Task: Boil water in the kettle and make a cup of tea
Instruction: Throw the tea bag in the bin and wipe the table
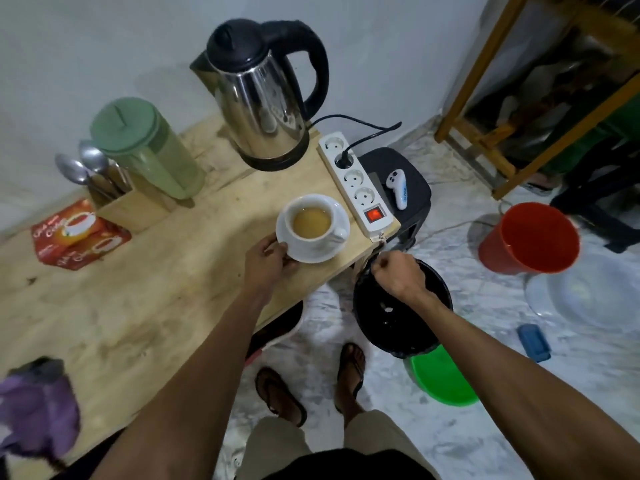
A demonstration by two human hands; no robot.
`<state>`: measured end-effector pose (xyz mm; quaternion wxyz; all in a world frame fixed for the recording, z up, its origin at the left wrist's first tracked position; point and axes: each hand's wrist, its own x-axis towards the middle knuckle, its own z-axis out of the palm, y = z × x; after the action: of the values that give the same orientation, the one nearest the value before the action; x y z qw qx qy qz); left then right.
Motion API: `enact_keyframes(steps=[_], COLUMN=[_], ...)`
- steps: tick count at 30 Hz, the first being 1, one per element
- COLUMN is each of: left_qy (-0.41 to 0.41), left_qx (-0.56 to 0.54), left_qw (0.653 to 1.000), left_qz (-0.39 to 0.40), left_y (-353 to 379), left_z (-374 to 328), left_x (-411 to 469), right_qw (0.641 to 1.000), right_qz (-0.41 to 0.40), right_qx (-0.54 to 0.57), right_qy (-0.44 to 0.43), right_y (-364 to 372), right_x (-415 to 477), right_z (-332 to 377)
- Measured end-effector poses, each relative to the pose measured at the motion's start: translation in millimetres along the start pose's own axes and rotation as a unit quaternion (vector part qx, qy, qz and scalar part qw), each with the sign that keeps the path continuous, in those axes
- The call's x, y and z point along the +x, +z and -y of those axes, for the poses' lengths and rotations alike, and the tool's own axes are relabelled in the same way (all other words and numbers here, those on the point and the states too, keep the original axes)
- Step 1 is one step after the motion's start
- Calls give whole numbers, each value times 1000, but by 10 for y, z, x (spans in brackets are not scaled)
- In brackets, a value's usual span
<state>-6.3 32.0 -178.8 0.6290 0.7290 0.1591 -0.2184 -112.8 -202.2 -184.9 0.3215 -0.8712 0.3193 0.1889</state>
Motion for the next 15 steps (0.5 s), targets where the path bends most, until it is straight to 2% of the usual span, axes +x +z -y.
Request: enact_keyframes(steps=[5,10,13,15], left_qy=[1,11,89,121], left_qx=[30,61,224,293], left_qw=[999,997,967,944], left_qz=[-22,-46,-76,-92], left_y=[13,-271,-791,-1175], left_z=[-139,-227,-212,-108], left_x=[-110,-244,-388,-509], right_qw=[998,992,985,979], right_qz=[27,54,57,60], right_qx=[30,9,-8,-21], right_qy=[-52,-115,-160,-194], right_y=[16,140,322,489], right_x=[-247,-479,-639,-755], right_z=[373,873,1328,1667])
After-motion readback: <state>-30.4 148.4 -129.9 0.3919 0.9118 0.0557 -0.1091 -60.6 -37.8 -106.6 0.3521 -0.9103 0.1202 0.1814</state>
